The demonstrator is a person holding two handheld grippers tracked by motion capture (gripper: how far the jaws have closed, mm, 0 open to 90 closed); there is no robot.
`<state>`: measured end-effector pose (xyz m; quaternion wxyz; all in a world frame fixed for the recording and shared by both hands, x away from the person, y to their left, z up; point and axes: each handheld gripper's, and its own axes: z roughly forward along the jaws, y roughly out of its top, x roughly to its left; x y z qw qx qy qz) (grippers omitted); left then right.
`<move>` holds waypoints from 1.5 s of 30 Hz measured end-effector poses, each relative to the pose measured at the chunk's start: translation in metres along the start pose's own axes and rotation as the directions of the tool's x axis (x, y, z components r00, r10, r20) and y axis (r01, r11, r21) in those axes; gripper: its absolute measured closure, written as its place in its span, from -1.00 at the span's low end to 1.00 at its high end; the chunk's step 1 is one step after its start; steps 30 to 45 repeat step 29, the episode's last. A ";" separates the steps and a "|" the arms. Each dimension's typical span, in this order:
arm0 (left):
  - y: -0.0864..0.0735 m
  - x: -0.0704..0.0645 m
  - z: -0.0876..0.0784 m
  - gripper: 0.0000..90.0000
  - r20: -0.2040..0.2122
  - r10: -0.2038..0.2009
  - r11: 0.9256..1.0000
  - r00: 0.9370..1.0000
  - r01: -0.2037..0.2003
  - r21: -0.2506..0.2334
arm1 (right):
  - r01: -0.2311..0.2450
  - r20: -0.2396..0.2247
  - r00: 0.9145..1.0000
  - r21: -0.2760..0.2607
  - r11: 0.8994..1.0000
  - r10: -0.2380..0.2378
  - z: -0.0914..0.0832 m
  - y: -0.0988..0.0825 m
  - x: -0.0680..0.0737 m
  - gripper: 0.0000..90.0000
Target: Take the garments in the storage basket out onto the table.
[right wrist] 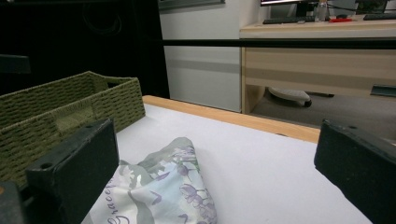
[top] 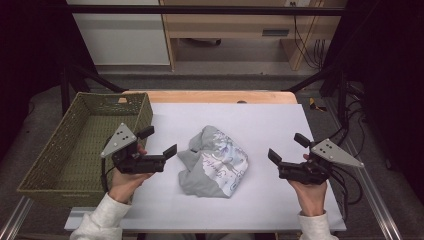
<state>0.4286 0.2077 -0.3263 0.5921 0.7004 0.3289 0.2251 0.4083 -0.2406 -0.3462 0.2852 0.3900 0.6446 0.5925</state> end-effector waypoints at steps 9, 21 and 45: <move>-0.009 0.013 -0.026 -0.91 -0.065 0.003 1.000 0.998 -0.002 0.008 | -0.011 0.000 1.000 0.014 1.000 0.011 0.000 -0.004 -0.002 -0.99; -0.022 0.027 -0.047 -0.91 -0.134 -0.018 0.999 0.991 0.021 0.026 | -0.017 -0.003 1.000 0.015 1.000 0.017 -0.001 -0.006 -0.002 -0.99; -0.030 0.033 -0.052 -0.91 -0.169 -0.033 0.999 0.985 0.038 0.024 | -0.012 -0.003 1.000 0.013 1.000 0.012 -0.002 -0.007 -0.002 -0.99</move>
